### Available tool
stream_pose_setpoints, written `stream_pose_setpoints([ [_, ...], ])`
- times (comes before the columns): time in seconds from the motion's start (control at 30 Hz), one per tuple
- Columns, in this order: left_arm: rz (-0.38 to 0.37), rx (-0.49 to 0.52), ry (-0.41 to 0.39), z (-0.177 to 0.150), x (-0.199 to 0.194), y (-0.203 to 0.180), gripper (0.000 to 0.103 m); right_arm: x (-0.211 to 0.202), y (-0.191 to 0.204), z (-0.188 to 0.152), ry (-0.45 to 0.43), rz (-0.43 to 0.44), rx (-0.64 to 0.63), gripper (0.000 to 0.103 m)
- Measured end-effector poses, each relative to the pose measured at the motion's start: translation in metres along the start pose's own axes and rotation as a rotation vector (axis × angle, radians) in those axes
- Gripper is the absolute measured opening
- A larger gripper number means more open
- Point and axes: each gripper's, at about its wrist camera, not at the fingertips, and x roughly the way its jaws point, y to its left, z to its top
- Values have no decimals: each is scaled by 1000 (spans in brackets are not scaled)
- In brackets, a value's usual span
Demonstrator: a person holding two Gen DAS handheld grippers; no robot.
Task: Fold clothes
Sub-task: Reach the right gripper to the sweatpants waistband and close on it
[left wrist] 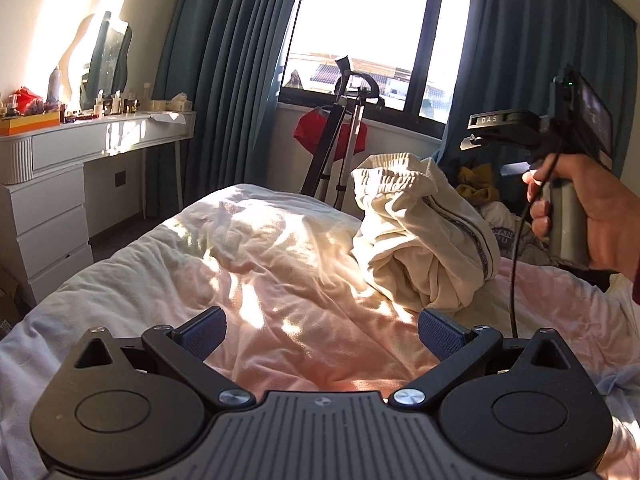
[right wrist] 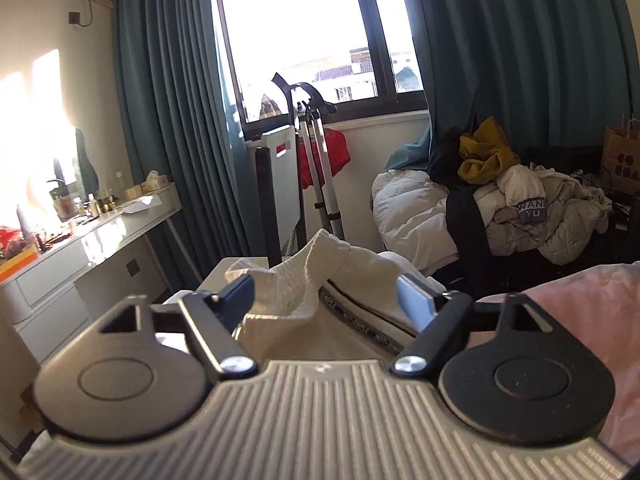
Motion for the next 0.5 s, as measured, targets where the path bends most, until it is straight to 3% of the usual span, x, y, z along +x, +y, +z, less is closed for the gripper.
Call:
stream_pose_setpoints([
  [0.2,-13,-104,77,-3,45,32,103,97,3,15,35,-61,44,56],
  [0.23,-27,-129,94,-3,52,39,103,108,5,16,43,-72,42,48],
  [0.27,-48,-169,124,-4,61,47,103,119,6,17,58,-78,42,46],
  [0.4,-85,-296,192,-10,83,73,103,144,15,15,83,-109,9,46],
  [0.5,-83,-322,179,-9,83,79,103,144,21,17,63,-72,29,41],
])
